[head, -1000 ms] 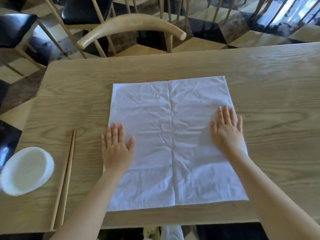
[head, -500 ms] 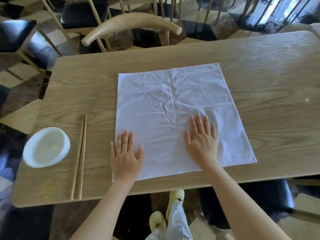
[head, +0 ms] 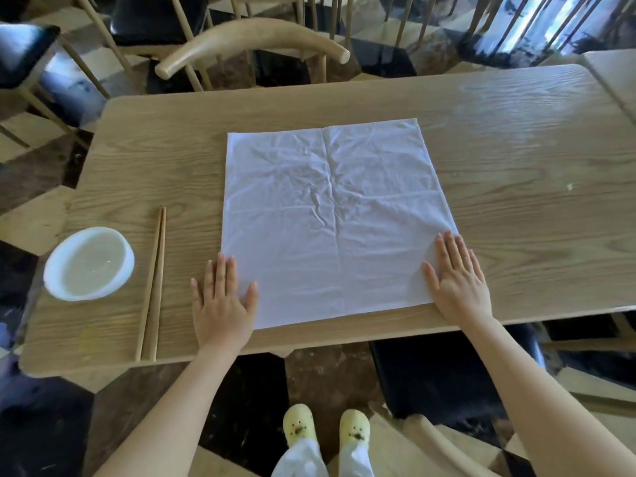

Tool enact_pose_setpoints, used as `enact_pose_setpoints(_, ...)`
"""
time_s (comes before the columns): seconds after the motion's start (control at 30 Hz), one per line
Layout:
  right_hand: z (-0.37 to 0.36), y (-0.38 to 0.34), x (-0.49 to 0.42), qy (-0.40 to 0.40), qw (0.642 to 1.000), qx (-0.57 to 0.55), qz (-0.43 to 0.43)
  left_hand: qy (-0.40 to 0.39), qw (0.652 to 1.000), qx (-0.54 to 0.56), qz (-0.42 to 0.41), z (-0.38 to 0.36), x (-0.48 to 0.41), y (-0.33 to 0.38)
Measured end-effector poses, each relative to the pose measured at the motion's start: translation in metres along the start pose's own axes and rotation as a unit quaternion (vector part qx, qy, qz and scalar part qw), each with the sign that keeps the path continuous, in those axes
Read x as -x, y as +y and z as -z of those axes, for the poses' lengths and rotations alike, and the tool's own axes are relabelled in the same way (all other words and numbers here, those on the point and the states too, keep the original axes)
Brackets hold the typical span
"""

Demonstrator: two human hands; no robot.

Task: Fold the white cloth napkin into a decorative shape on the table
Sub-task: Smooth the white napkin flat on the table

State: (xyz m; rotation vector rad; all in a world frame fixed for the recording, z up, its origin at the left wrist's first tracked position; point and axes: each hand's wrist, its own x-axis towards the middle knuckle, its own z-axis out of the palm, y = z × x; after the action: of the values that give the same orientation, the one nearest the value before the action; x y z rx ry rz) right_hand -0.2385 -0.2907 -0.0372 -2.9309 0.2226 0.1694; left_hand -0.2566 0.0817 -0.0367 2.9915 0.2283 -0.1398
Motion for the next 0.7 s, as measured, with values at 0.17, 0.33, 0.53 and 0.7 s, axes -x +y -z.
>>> enact_pose_setpoints(0.17, 0.028, 0.037, 0.003, -0.063, 0.981, 0.100, 0.154, -0.009, 1.000, -0.029, -0.006, 0.002, 0.001, 0.020)
enact_pose_setpoints(0.33, 0.046, 0.040, 0.015, -0.055, 0.929, 0.223, 0.291, -0.061, 0.964, 0.024, -0.258, -0.010, 0.010, 0.110)
enact_pose_setpoints(0.53, 0.053, 0.049, 0.008, 0.065, 0.908, 0.198, 0.364, -0.083, 0.956, -0.021, -0.280, -0.023, 0.011, 0.127)
enact_pose_setpoints(0.7, 0.078, 0.034, -0.021, 0.008, 0.965, -0.034, 0.259, -0.103, 0.961, 0.001, -0.259, -0.006, 0.015, 0.142)
